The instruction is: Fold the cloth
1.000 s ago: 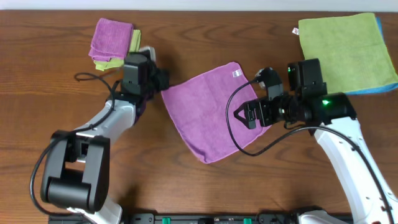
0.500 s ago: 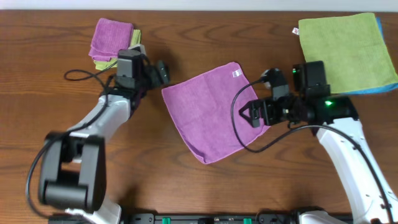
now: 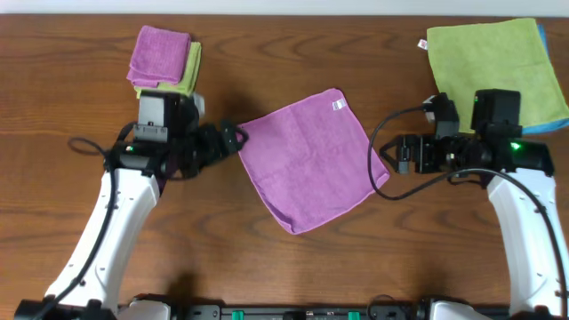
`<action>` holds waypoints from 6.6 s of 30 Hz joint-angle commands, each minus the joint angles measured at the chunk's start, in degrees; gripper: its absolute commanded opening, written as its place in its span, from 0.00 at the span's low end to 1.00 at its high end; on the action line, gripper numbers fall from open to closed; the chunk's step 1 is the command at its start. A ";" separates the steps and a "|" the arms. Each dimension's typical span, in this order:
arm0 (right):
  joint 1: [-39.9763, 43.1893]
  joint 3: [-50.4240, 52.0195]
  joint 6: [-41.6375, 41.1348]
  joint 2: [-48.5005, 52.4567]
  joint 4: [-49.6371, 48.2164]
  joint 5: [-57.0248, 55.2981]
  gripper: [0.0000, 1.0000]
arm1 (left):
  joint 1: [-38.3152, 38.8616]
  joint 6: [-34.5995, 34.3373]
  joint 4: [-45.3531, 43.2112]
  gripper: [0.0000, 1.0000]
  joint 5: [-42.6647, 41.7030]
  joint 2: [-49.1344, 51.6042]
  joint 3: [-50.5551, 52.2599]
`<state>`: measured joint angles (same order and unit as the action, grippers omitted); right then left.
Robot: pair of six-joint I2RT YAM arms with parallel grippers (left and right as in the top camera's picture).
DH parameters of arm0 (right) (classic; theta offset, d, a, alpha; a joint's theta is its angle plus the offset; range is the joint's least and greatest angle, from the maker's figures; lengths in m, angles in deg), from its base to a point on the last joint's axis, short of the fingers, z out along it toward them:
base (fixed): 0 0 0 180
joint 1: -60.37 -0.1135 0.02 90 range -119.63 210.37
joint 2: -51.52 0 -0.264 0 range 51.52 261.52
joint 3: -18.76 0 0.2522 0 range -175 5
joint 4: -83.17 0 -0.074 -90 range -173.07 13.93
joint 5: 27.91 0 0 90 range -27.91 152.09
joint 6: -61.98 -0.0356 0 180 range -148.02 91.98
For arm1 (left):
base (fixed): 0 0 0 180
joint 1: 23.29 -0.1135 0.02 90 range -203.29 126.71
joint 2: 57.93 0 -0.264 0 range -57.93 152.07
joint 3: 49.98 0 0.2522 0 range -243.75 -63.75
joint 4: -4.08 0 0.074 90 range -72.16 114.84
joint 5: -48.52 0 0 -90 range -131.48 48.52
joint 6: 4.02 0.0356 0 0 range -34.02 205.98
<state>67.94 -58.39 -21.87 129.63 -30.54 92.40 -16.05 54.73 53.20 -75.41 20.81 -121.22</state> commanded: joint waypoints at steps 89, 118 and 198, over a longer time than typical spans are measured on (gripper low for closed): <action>1.73 29.55 -22.08 4.09 -31.36 3.04 0.85 | 12.74 -22.71 -46.07 0.06 -17.38 12.63 34.23; -1.77 29.55 -26.56 14.71 -40.92 5.46 0.61 | 12.63 -22.71 -46.07 0.06 -18.29 12.63 34.23; -9.64 24.48 -18.10 11.63 -57.57 -5.51 0.01 | 1.18 -18.25 -49.44 0.06 1.53 18.21 14.97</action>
<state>58.63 -31.34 -39.18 140.58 -87.67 91.19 -14.87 35.21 4.26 -76.51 36.27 -103.34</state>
